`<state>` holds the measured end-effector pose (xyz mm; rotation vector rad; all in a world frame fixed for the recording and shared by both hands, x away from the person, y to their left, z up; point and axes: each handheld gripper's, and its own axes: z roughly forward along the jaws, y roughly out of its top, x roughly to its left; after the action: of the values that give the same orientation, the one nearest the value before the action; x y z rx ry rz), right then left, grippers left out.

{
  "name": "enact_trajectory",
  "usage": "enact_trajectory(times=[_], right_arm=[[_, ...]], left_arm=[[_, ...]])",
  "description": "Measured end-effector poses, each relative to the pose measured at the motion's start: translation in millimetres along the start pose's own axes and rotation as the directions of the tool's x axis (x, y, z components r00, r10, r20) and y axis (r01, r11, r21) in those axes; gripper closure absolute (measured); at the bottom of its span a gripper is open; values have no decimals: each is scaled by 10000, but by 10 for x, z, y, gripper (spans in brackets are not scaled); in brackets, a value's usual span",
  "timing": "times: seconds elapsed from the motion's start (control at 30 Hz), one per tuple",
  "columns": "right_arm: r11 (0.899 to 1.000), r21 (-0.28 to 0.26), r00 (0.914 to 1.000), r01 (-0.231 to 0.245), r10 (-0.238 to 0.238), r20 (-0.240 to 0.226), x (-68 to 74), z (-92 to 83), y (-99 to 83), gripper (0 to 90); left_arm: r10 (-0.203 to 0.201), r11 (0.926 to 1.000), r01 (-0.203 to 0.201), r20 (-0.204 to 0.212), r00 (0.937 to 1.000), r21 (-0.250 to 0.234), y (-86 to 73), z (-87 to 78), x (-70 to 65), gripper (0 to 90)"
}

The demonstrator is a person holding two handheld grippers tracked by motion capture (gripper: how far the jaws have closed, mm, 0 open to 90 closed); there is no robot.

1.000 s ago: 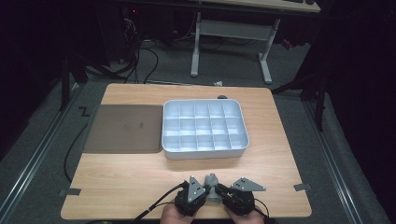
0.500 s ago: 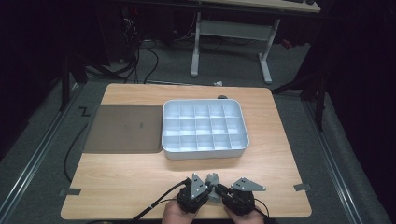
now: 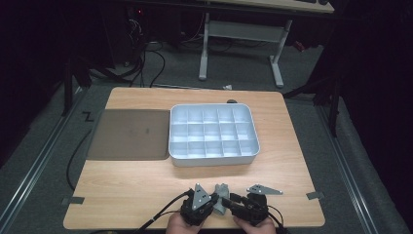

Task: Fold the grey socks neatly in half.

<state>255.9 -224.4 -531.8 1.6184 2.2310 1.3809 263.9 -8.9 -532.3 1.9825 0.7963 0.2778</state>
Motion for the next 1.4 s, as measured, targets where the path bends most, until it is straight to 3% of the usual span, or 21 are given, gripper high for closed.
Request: enact_trajectory(times=[0.2, 0.4, 0.63, 0.93, 1.27, 1.4], right_arm=[[9990, -403, 9998, -168, 162, -130, 37, -48, 2, 527], [9989, -37, 9988, -462, 461, -166, 40, 26, -27, 524], [9996, 55, 9994, -266, 267, -233, 21, 46, -30, 569], [9999, 117, 9997, -95, 98, -224, 60, 65, -6, 591], [9983, 331, 9942, -489, 518, -947, 28, 137, 25, 601], [9984, 387, 9932, -401, 441, -1079, 27, 164, 38, 625]], left_arm=[[7, 10000, -8, -73, 10000, -14, -3, -1, -5, 862], [-214, 9998, 214, 25, 9998, 3, -4, -10, 18, 861], [-824, 9966, 827, 356, 9960, -59, -75, -150, 93, 804], [-981, 9952, 977, 506, 9939, 110, -122, -171, 107, 843], [-1249, 9922, 1250, 404, 9913, -5, -174, -154, 113, 879], [-1239, 9923, 1240, 379, 9916, -11, -178, -156, 115, 879]])
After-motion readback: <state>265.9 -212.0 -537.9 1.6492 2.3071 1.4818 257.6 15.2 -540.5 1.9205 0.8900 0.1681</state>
